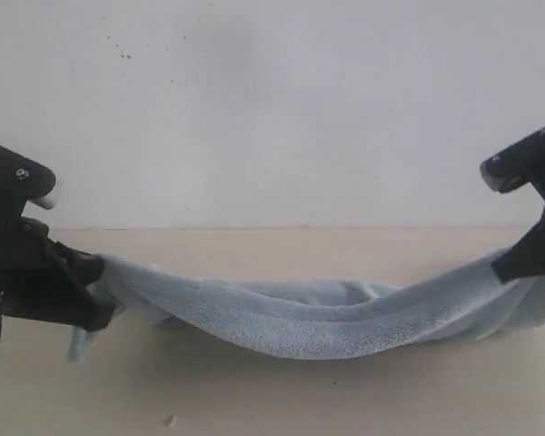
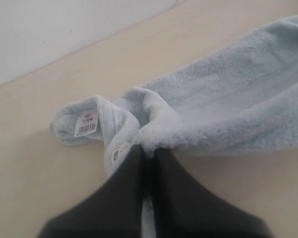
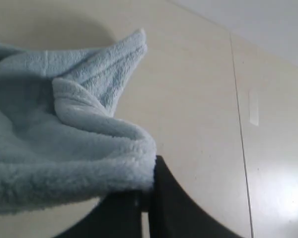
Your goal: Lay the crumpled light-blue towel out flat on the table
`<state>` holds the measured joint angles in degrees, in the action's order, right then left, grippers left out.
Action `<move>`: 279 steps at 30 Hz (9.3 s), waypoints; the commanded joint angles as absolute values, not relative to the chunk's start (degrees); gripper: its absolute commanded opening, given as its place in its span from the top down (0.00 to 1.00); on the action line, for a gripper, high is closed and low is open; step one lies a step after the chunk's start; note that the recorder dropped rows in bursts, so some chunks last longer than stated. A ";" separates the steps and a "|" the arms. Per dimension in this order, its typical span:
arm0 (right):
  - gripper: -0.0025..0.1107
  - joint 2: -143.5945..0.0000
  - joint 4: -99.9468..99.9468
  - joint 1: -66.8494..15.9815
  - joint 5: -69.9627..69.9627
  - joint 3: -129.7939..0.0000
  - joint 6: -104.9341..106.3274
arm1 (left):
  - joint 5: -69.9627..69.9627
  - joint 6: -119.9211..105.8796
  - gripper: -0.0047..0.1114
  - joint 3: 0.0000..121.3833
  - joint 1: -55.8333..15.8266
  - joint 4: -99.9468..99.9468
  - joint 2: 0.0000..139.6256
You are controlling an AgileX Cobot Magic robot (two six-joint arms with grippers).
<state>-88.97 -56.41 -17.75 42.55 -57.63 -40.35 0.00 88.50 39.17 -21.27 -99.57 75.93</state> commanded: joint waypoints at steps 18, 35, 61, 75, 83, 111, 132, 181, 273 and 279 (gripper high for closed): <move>0.98 -88.49 -26.18 -17.74 46.99 -39.85 -20.53 | -10.55 100.69 0.93 19.09 -21.19 -99.95 59.72; 0.44 -88.49 -22.93 -17.74 46.40 -40.40 -19.53 | -13.69 107.58 0.37 19.09 -21.19 -99.95 59.72; 0.45 -88.84 32.57 -17.85 41.82 -50.64 29.21 | -10.41 100.04 0.56 24.25 -21.19 -99.95 72.50; 0.98 -88.84 32.39 -17.85 38.05 -50.64 28.42 | -11.98 95.69 0.93 22.65 -21.19 -99.95 80.88; 0.98 -88.84 32.63 -17.85 37.91 -50.64 28.42 | -12.99 95.69 0.93 22.63 -21.19 -99.95 88.55; 0.98 -88.84 16.68 -16.45 27.53 -50.64 21.63 | -4.37 102.32 0.93 22.73 -21.19 -97.23 73.78; 0.62 -88.84 0.78 13.56 47.20 -50.64 2.69 | -57.95 73.51 0.93 47.94 -21.19 -81.59 107.59; 0.72 -104.66 38.29 7.53 39.00 -50.64 31.63 | -65.93 71.93 0.93 48.20 -21.19 -78.53 107.98; 0.51 -108.63 59.72 6.82 37.42 -52.95 62.20 | -64.47 72.36 0.93 48.20 -21.19 -78.59 108.41; 0.51 -108.63 61.03 6.82 39.46 -52.95 62.50 | -64.47 72.36 0.93 48.20 -21.19 -78.59 108.41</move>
